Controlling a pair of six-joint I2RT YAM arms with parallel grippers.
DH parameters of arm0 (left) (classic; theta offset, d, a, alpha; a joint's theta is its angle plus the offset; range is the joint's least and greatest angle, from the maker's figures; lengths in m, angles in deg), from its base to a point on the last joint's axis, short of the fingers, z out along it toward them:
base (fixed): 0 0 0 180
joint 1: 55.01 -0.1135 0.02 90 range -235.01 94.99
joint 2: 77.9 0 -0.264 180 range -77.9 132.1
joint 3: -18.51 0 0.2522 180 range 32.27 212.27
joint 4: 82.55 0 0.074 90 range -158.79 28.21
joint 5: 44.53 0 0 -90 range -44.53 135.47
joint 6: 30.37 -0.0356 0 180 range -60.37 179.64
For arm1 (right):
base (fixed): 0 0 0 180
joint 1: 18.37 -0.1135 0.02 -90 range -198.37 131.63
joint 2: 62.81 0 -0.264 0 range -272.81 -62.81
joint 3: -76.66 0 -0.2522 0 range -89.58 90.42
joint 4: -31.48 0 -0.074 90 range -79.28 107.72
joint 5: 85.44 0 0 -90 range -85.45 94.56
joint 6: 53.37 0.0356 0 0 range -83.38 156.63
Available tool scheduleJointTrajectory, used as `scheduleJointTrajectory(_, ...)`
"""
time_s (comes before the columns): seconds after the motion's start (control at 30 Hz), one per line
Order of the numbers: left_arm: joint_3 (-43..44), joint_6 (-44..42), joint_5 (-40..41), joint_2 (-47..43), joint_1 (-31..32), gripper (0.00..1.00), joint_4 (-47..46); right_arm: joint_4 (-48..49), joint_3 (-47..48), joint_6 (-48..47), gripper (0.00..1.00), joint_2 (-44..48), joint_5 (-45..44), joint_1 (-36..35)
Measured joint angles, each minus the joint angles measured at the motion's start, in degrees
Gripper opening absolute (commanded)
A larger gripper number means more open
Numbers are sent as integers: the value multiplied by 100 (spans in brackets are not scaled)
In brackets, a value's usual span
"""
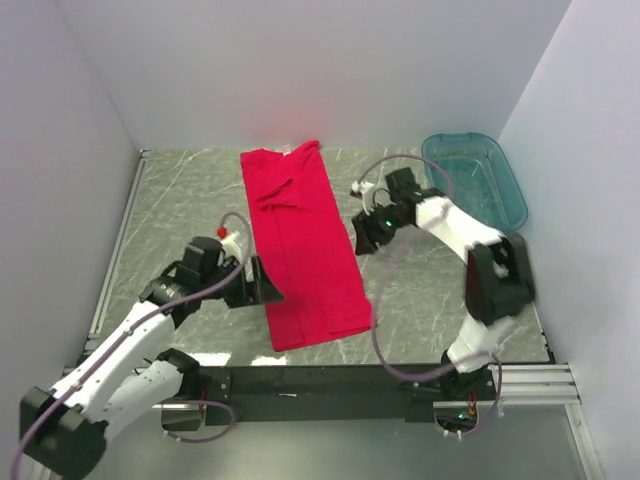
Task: Fold and stack the t-shirts
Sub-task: Fold the tshirt
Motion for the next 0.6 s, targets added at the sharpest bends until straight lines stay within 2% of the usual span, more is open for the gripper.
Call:
scheduleJointTrajectory(0.03, 37, -15, 184, -90, 334, 79, 83, -177, -315, -586, 71, 520, 278, 0)
scheduleJointTrajectory(0.07, 114, -66, 378, -168, 713, 80, 188, -321, -627, -1266, 85, 1049, 538, 0)
scheduleJointTrajectory(0.17, 662, -380, 885, -83, 1821, 87, 555, -479, -1517, -2968, 96, 2575, 1244, -4)
scheduleJointTrajectory(0.2, 962, -553, 1150, 37, 2175, 90, 699, -490, -1971, -3491, 98, 3217, 1456, -15)
scheduleJointTrajectory(0.3, 2227, -1279, 1891, 640, 3215, 90, 990, -402, -2813, -4172, 100, 4325, 1742, -44)
scheduleJointTrajectory(0.4, 3167, -2365, 2791, 1327, 4242, 91, 935, -501, -2970, -4625, 100, 4577, 1834, -44)
scheduleJointTrajectory(0.47, 3049, -3211, 3289, 1613, 4835, 91, 844, -516, -2959, -4852, 100, 4476, 1829, -52)
scheduleJointTrajectory(0.57, 2000, -4253, 3805, 2048, 5657, 88, 920, -522, -3069, -5001, 100, 4409, 1823, -52)
scheduleJointTrajectory(0.6, 1687, -4430, 3818, 2175, 5803, 84, 1001, -494, -3139, -5007, 100, 4454, 1829, -52)
